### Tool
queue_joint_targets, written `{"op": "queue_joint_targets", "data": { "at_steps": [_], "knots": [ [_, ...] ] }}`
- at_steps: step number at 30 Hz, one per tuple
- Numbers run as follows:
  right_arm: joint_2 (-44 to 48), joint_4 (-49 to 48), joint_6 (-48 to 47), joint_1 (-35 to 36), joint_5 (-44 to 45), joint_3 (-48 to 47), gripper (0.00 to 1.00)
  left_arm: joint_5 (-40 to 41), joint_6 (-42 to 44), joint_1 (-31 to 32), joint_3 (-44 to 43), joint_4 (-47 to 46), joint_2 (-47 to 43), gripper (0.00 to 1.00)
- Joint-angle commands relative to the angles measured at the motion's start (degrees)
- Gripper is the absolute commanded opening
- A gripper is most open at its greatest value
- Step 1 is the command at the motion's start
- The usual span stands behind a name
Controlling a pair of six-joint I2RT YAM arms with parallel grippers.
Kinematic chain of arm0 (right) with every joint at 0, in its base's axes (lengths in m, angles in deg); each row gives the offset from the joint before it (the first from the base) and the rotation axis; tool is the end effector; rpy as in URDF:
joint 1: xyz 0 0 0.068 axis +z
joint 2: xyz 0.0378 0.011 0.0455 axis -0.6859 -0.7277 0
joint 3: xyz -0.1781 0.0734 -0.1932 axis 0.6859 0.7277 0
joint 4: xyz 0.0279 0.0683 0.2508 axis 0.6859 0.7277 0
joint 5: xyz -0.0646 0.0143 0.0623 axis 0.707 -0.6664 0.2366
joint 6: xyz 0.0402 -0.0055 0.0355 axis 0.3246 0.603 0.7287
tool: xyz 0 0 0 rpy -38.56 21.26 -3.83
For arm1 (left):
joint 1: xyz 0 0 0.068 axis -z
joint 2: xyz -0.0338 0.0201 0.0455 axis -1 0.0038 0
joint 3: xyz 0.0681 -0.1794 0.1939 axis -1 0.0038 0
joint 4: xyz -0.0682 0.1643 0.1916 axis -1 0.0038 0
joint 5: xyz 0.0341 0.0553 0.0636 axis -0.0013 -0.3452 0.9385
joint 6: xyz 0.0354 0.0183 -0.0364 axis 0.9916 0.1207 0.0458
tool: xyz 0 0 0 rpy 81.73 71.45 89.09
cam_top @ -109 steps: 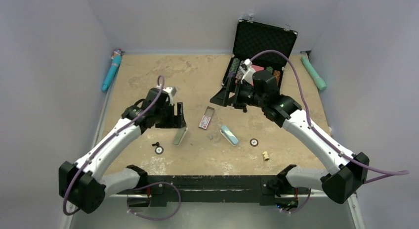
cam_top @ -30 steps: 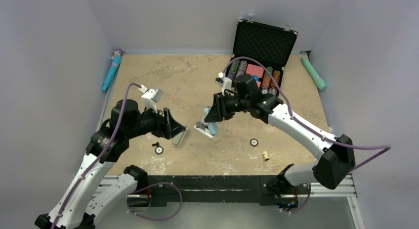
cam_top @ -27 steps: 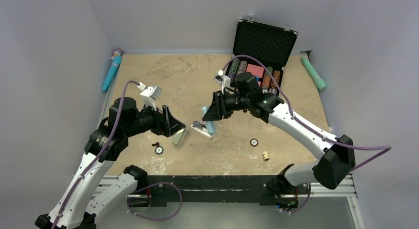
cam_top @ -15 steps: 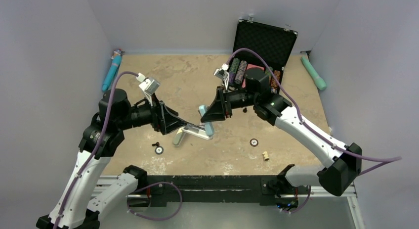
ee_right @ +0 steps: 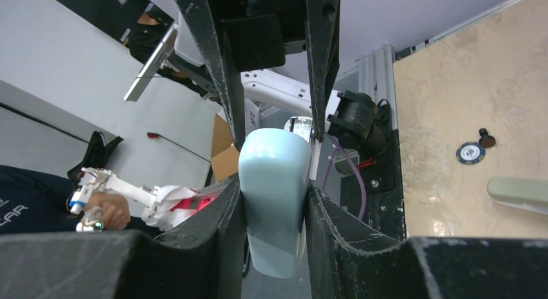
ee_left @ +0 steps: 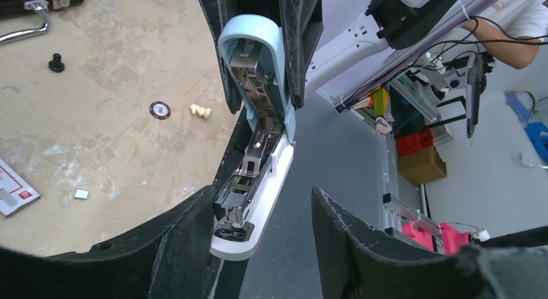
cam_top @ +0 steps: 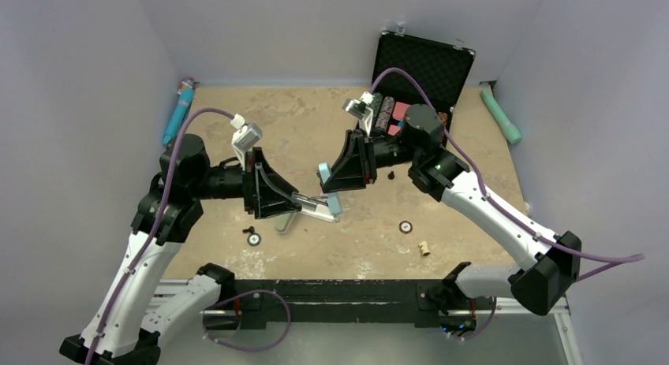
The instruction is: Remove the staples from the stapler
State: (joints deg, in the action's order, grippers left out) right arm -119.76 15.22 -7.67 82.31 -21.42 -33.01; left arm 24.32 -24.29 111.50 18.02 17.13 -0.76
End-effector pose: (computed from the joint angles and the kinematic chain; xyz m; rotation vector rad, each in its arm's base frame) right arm 0.1981 0.2013 0.4090 -0.9568 1.6961 1.8818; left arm 0.1205 -0.0805 0.4166 0.7103 1.8261 -1.4791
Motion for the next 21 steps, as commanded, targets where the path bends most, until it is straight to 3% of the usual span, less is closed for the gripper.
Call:
{"op": "queue_joint_targets", "data": {
  "at_steps": [1,12,17,21],
  "knots": [
    [0.55,-9.96,5.16,0.15,-2.29,-1.44,0.00,-4.78,-1.21,-0.41,0.85,-3.62,-0.69,0.58],
    [-1.55,-12.62,7.20,0.18,-3.18,-1.97,0.00,-4.47,-6.12,-0.36,4.46,-9.66,-1.79,0.30],
    [-2.00,-13.16,7.74,0.20,-3.06,-2.09,0.00,-2.48,-7.31,-0.36,5.31,-10.83,-1.77,0.00],
    [-1.15,-12.68,7.70,0.18,-0.61,-0.57,0.00,-0.48,-9.27,-0.36,6.00,-11.16,-1.77,0.00]
  ]
}}
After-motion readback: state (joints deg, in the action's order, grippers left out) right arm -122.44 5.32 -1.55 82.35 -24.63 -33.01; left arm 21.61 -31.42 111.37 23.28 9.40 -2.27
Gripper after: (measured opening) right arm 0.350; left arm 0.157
